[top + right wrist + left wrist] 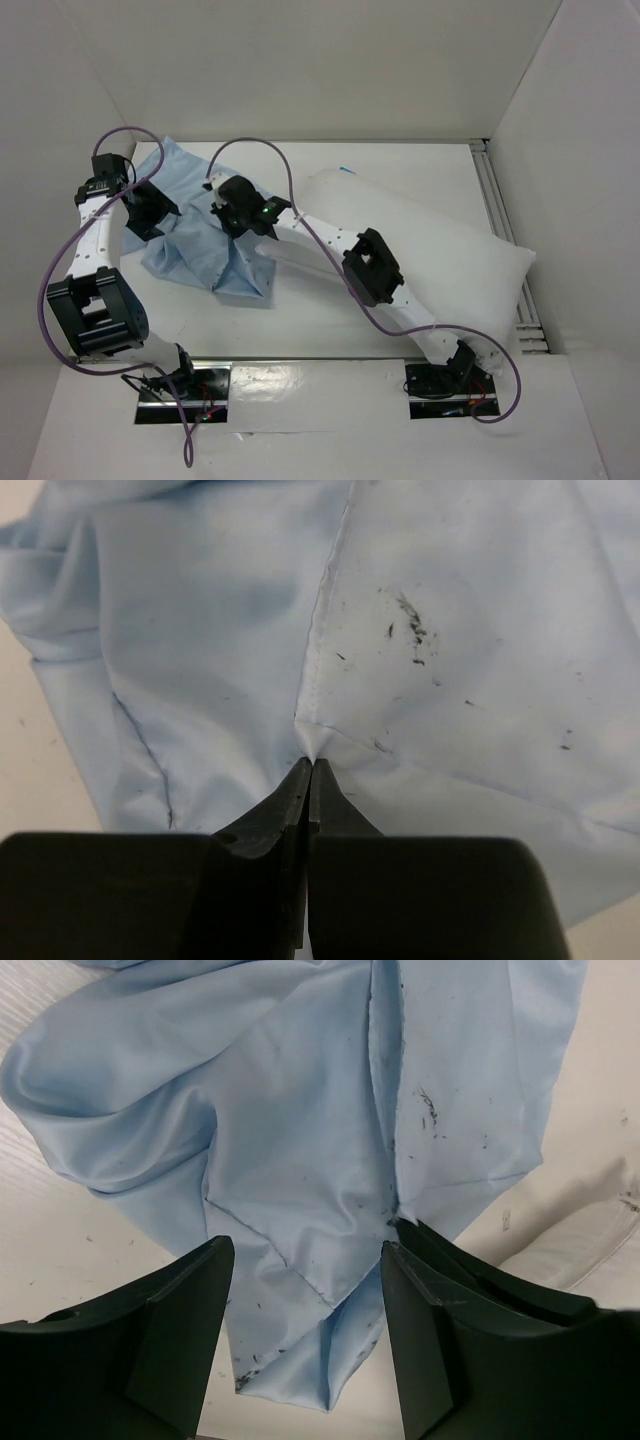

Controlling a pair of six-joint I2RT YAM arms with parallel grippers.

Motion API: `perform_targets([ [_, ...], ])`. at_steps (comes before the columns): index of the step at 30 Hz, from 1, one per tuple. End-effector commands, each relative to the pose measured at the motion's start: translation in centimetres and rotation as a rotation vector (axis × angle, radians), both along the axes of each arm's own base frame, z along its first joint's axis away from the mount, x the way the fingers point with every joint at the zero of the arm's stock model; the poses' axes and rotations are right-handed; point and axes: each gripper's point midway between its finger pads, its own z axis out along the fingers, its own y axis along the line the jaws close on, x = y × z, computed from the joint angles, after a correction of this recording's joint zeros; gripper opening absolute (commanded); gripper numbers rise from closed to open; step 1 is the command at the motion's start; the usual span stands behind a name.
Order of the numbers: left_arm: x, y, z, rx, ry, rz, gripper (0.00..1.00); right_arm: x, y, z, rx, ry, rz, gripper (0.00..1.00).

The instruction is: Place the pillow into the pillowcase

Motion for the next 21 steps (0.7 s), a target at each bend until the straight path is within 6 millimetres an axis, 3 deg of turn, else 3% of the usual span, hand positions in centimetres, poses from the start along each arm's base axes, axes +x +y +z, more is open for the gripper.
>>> perform_targets([
  [1, 0.5, -0.2, 0.3, -0.007, -0.028, -0.038, 0.73, 1.7, -0.6, 8.9, 0.166, -0.061, -0.031, 0.0],
  [5, 0.9, -1.2, 0.0, -0.041, -0.035, -0.088, 0.73, 2.4, -1.7, 8.4, 0.185, -0.016, -0.047, 0.0],
  [7, 1.3, -2.2, -0.3, -0.086, -0.054, -0.145, 0.73, 1.8, -1.3, 9.0, 0.207, 0.002, -0.019, 0.0],
  [9, 1.8, -3.8, -1.1, -0.151, -0.071, -0.229, 0.73, 2.3, -2.3, 8.4, 0.203, 0.027, -0.029, 0.0],
  [10, 2.0, -6.0, -1.0, -0.235, -0.112, -0.338, 0.73, 1.9, -2.0, 8.3, 0.217, 0.043, -0.012, 0.0],
  [13, 2.2, -9.4, -2.6, -0.332, -0.098, -0.498, 0.75, 2.6, -2.7, 8.7, 0.238, 0.054, -0.014, 0.0],
  [17, 2.0, -13.9, -3.6, -0.252, -0.056, -0.664, 0.84, 2.9, -2.9, 8.8, 0.245, 0.064, -0.02, 0.0],
  [21, 2.7, -14.8, -4.2, -0.132, -0.043, -0.689, 0.79, 2.7, -2.9, 8.8, 0.247, 0.068, -0.012, 0.0],
])
